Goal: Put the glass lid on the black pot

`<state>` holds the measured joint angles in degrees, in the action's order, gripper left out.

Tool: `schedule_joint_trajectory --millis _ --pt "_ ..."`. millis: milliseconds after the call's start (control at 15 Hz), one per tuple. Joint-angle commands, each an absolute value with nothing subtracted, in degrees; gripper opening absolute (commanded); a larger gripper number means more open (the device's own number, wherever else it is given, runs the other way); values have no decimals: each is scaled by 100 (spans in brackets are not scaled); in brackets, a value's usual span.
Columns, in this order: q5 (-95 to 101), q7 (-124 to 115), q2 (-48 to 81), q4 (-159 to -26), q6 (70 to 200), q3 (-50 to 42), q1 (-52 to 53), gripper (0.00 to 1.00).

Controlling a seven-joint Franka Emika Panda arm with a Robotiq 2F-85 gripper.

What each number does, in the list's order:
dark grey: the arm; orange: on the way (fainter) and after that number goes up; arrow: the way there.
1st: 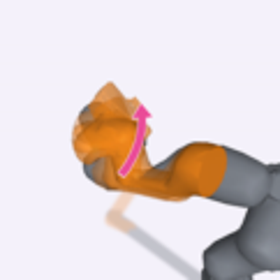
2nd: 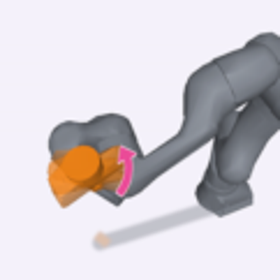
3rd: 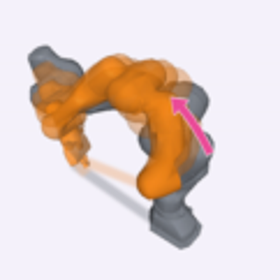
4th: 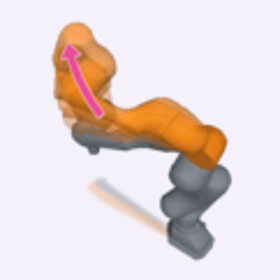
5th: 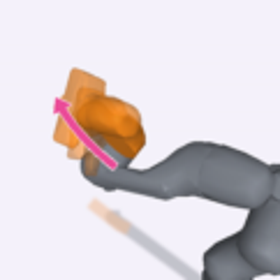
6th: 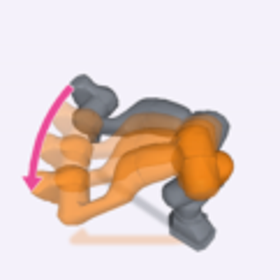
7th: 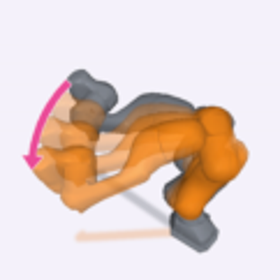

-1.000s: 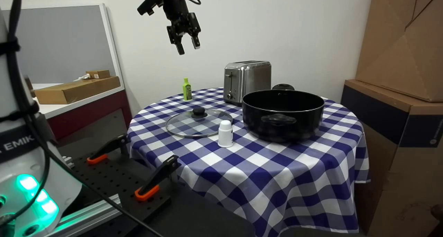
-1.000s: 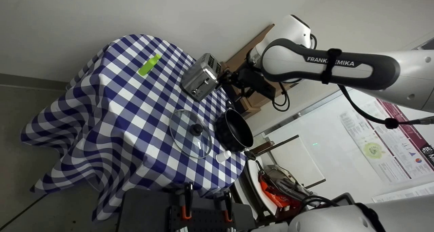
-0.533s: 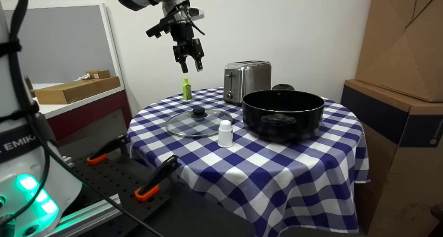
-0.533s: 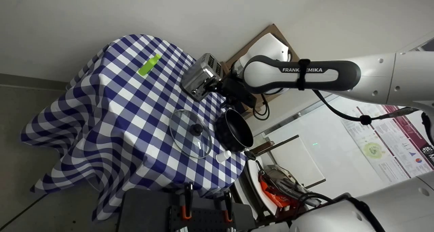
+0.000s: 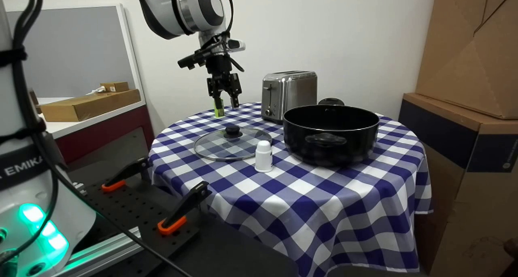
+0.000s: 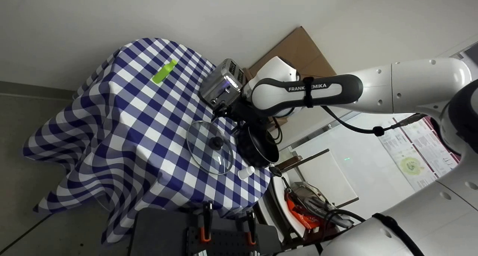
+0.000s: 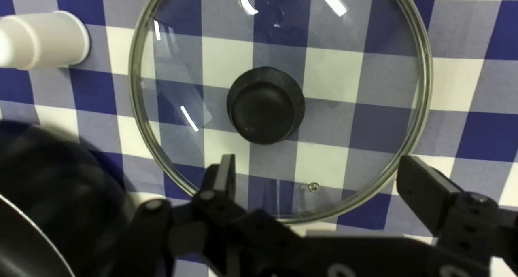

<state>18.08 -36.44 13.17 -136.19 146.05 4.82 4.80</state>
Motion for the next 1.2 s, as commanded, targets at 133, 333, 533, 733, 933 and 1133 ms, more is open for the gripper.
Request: schedule_joint_trajectory --millis 133,333,533,733,933,1133 --pt "1611 -3457 1518 -13756 14695 108 640 100" --pt "1501 -3441 1662 -13799 14745 42 650 100" --pt "1512 -3493 1797 -13764 14751 -23 709 100" --pt "1527 -3538 1856 -13803 14777 -137 737 100" --pt "1537 -3560 1913 -13790 14791 -240 758 100" --pt "1580 -3601 1973 -13743 14832 -315 811 100"
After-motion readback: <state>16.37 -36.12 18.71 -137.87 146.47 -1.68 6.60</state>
